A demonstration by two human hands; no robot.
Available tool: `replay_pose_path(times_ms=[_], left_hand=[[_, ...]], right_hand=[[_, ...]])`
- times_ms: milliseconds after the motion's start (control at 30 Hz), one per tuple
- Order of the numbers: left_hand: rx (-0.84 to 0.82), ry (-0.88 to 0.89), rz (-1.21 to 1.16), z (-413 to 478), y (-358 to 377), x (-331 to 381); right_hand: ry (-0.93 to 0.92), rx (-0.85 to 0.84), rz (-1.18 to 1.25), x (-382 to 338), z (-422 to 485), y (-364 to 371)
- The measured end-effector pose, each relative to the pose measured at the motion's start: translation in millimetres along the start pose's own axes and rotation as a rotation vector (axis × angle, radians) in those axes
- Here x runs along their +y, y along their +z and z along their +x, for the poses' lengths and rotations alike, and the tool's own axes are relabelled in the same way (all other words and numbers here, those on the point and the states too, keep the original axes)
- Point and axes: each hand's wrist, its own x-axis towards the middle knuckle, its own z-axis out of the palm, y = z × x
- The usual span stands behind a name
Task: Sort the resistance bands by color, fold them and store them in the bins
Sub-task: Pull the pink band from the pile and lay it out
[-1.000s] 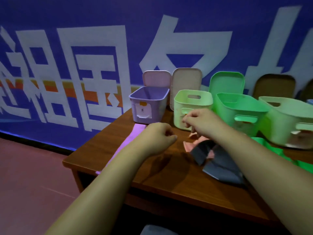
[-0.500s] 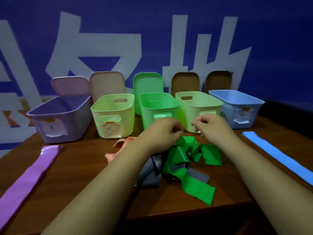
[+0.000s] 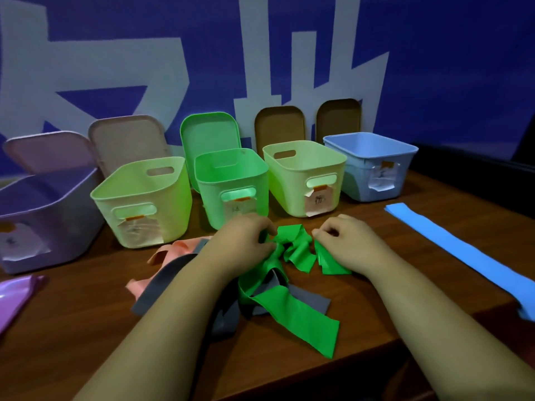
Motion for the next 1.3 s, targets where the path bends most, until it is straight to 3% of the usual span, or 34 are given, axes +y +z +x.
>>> replay_pose_path(times_ms=[200, 400, 633, 833, 1067, 1300], left_hand=[[0.165, -0.080, -0.012, -0.8, 0.6, -10.3], [0.342, -0.155, -0.049, -3.0, -2.5, -15.9], [0.285, 0.051, -0.110, -5.5, -2.7, 2.3], [0.066, 0.135, -0.269, -6.9, -0.7, 21.9], [0.261, 0.109, -0.266, 1.7, 6.5, 18.1], [0.291, 0.049, -0.516, -2.2, 6.6, 22.1]], right_hand=[[-0.020, 0.000, 0.045, 2.8, -1.6, -0.8], [-0.045, 0.203, 0.240, -3.2, -6.5, -8.4], [-0.182, 0.264, 0.401, -13.4, -16.7, -13.4], [-0.370, 0.200, 0.447, -20.2, -18.8, -9.5], [-0.418, 0.146, 0.521, -16.3, -16.8, -6.8], [-0.329, 0.039, 0.619, -13.8, -14.6, -1.6]])
